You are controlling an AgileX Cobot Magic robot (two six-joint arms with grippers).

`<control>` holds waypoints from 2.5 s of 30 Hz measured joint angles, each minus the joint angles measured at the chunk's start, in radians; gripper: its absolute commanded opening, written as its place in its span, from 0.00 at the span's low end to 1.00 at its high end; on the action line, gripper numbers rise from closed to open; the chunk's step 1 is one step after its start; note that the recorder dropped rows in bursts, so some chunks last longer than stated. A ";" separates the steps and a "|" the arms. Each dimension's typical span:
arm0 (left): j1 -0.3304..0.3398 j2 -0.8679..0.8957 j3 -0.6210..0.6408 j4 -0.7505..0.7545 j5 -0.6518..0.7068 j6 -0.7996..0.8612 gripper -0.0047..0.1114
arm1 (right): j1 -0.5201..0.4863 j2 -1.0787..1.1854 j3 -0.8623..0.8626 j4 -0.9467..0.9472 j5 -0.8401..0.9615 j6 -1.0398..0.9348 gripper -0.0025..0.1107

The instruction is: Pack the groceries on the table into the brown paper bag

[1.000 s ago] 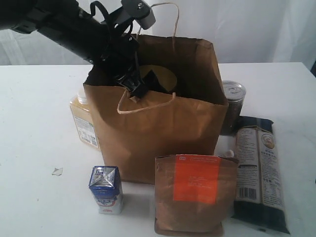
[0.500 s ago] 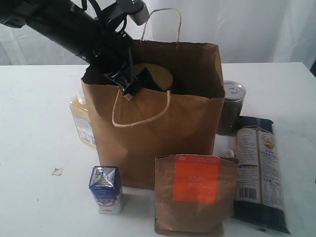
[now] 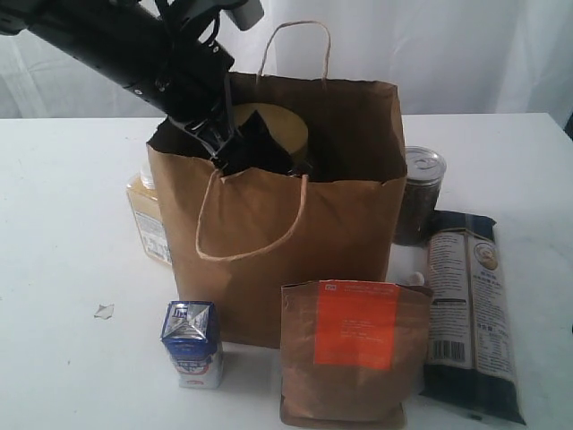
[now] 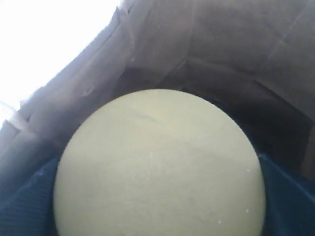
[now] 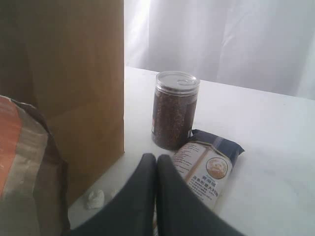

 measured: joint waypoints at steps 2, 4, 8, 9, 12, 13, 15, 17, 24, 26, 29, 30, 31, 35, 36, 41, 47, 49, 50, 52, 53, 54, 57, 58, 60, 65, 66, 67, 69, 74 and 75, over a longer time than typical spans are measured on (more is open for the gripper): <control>0.000 0.000 0.000 0.000 0.007 -0.008 0.87 | 0.000 0.000 0.000 0.000 0.000 0.000 0.02; 0.000 0.000 0.000 0.002 0.014 -0.023 0.89 | 0.000 0.000 0.000 0.000 0.000 0.000 0.02; 0.000 0.000 0.000 0.008 0.018 -0.038 0.94 | 0.000 0.000 0.000 0.000 0.000 0.000 0.02; 0.000 0.000 0.000 0.012 0.018 -0.038 0.95 | 0.000 0.000 0.000 0.000 0.000 0.000 0.02; 0.000 -0.005 0.000 0.022 0.014 -0.050 0.95 | 0.000 0.000 0.000 0.000 0.000 0.000 0.02; 0.000 -0.005 0.000 0.024 0.014 -0.057 0.95 | 0.000 0.000 0.000 0.000 0.000 0.000 0.02; 0.000 -0.007 0.000 0.024 0.010 -0.064 0.95 | 0.000 0.000 0.000 0.000 0.000 0.000 0.02; 0.000 -0.007 0.000 0.024 0.008 -0.064 0.95 | 0.000 0.000 0.000 0.000 0.000 0.000 0.02; 0.000 -0.007 0.000 0.024 0.008 -0.104 0.95 | 0.000 0.000 0.000 0.000 0.000 0.000 0.02; 0.000 -0.007 0.000 0.024 0.008 -0.108 0.95 | 0.000 0.000 0.000 0.000 0.000 0.000 0.02; 0.000 -0.007 0.000 0.024 0.008 -0.110 0.95 | 0.000 0.000 0.000 0.000 0.000 0.000 0.02; 0.000 -0.007 0.000 0.024 0.008 -0.110 0.95 | 0.000 0.000 0.000 0.000 0.000 0.000 0.02; 0.000 -0.007 0.000 0.024 0.008 -0.112 0.95 | 0.000 0.000 0.000 0.000 0.000 0.000 0.02; 0.000 -0.007 0.000 0.024 0.008 -0.112 0.95 | 0.000 0.000 0.000 0.000 0.000 0.000 0.02; 0.000 -0.007 0.000 0.024 0.008 -0.112 0.95 | 0.000 0.000 0.000 0.000 0.000 0.000 0.02; 0.000 -0.007 0.000 0.024 0.006 -0.116 0.95 | 0.000 0.000 0.000 0.000 0.000 0.000 0.02; 0.000 -0.007 0.000 0.007 0.005 -0.156 0.95 | 0.000 0.000 0.000 0.000 0.000 0.000 0.02; 0.000 -0.007 0.000 0.002 0.008 -0.166 0.95 | 0.000 0.000 0.000 0.000 0.000 0.000 0.02; 0.000 -0.007 0.000 0.002 0.012 -0.173 0.95 | 0.000 0.000 0.000 0.000 0.000 0.000 0.02; 0.000 -0.007 0.000 -0.002 0.027 -0.191 0.95 | 0.000 0.000 0.000 0.000 0.000 0.000 0.02; 0.000 -0.007 0.000 -0.002 0.037 -0.195 0.95 | 0.000 0.000 0.000 0.000 0.000 0.000 0.02; 0.000 -0.007 0.000 -0.002 0.046 -0.200 0.95 | 0.000 0.000 0.000 0.000 0.000 0.000 0.02; 0.000 -0.009 0.000 -0.004 0.065 -0.200 0.95 | 0.000 0.000 0.000 0.000 0.000 0.000 0.02; 0.000 -0.014 0.000 -0.007 0.074 -0.200 0.95 | 0.000 0.000 0.000 0.000 0.000 0.000 0.02; 0.000 -0.023 0.000 -0.009 0.084 -0.172 0.95 | 0.000 0.000 0.000 0.000 0.000 0.000 0.02; 0.000 -0.038 -0.002 -0.009 0.073 -0.126 0.95 | 0.000 0.000 0.000 0.000 0.000 0.000 0.02; 0.000 -0.040 -0.002 -0.009 0.073 -0.104 0.95 | 0.000 0.000 0.000 0.000 0.000 0.000 0.02; 0.000 -0.042 -0.002 -0.009 0.068 -0.085 0.95 | 0.000 0.000 0.000 0.000 0.000 0.000 0.02; 0.000 -0.042 -0.008 -0.015 0.063 -0.086 0.95 | 0.000 0.000 0.000 0.000 0.000 0.000 0.02; 0.000 -0.042 -0.023 -0.047 0.129 -0.064 0.95 | 0.000 0.000 0.000 0.000 0.000 0.000 0.02; 0.000 -0.042 -0.025 -0.047 0.138 -0.012 0.95 | 0.000 0.000 0.000 0.000 0.000 0.000 0.02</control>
